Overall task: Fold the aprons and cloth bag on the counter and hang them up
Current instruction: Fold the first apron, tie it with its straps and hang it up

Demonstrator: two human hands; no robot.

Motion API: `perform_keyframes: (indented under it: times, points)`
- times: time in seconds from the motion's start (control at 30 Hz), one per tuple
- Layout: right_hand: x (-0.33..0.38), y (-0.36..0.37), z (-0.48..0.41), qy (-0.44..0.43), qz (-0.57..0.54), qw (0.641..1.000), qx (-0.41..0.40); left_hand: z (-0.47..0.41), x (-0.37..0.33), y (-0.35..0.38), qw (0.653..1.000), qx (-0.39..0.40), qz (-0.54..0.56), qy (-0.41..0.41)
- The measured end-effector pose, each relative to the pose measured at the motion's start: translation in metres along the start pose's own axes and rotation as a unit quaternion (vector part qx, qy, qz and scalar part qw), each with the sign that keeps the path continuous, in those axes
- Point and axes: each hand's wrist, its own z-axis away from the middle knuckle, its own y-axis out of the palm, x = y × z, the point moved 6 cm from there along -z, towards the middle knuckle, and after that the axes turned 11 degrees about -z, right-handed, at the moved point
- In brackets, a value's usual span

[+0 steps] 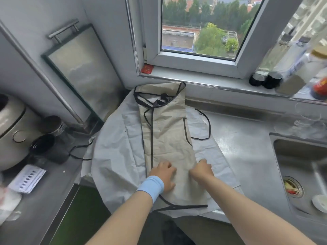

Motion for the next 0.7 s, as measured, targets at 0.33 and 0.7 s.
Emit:
perform_keyframes:
  times: [0.33,0.7]
  points:
    - [-0.017,0.012,0.029,-0.038,-0.024,0.997,0.068,0.033,-0.017,0.023,1.0,0.029,0.006,-0.004]
    - [0.07,-0.029,0.062,-0.112,-0.414,0.893,0.135,0.061,-0.004,-0.053,0.975,-0.114,0.149,-0.12]
